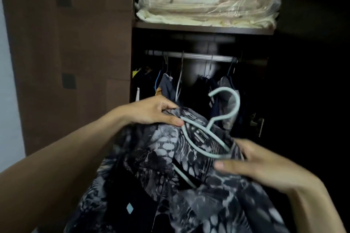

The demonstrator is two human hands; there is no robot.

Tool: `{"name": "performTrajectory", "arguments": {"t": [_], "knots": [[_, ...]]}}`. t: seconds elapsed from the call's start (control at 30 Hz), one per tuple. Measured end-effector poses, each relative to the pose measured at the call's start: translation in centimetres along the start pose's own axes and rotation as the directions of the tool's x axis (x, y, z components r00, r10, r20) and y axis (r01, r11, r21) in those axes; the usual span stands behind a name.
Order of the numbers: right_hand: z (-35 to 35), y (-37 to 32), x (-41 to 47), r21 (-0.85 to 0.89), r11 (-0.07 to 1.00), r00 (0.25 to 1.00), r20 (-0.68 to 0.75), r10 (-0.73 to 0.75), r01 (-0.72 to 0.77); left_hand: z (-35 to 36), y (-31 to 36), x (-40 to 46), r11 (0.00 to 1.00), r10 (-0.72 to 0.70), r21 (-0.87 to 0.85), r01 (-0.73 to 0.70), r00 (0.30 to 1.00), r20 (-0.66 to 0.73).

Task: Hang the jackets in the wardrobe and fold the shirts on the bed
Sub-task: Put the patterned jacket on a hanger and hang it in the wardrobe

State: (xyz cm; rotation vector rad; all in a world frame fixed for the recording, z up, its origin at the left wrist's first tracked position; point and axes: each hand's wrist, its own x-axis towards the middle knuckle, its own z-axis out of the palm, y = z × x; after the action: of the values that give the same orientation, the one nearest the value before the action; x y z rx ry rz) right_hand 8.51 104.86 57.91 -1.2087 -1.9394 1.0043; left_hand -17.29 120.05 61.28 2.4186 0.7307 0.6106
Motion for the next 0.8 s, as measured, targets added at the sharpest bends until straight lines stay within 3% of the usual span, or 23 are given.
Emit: {"name": "performTrajectory", "arguments": {"t": [0.07, 0.2, 0.3, 0.4, 0.47, 0.63, 0.8], "knots": [[1.1, 0.3, -2.5, 0.066, 0.998, 1.0, 0.013, 0.004, -0.005, 1.0, 0.9, 2.4, 0.999, 0.052, 0.008, -0.052, 0.998, 0.037], [1.6, 1.0, -5.2, 0.25, 0.968, 0.94, -0.325, 0.101, -0.017, 3.8, 1.9, 6.2, 0.988, 0.154, -0.035, -0.152, 0.987, 0.049], [1.5, -0.2, -8.3, 0.394, 0.919, 0.859, -0.467, 0.209, -0.009, 5.0, 2.8, 7.9, 0.974, 0.227, -0.007, -0.227, 0.974, -0.012], [1.6, -1.9, -11.1, 0.404, 0.915, 0.826, -0.517, 0.225, 0.003, 4.4, 2.7, 8.7, 0.967, 0.234, -0.059, -0.246, 0.959, -0.161], [2.1, -3.2, -11.8, 0.345, 0.939, 0.804, -0.553, 0.217, -0.016, 3.3, 1.8, 8.5, 0.973, 0.192, -0.075, -0.217, 0.948, -0.255], [3.8, -3.2, -7.9, 0.307, 0.952, 0.843, -0.509, 0.172, -0.009, 1.2, -1.2, 6.9, 0.997, 0.058, -0.019, -0.074, 0.895, -0.442], [3.0, -0.4, 1.3, 0.349, 0.935, 0.814, -0.523, 0.252, -0.065, -0.1, -4.2, 4.8, 0.985, -0.162, -0.027, 0.169, 0.864, -0.476]]}}
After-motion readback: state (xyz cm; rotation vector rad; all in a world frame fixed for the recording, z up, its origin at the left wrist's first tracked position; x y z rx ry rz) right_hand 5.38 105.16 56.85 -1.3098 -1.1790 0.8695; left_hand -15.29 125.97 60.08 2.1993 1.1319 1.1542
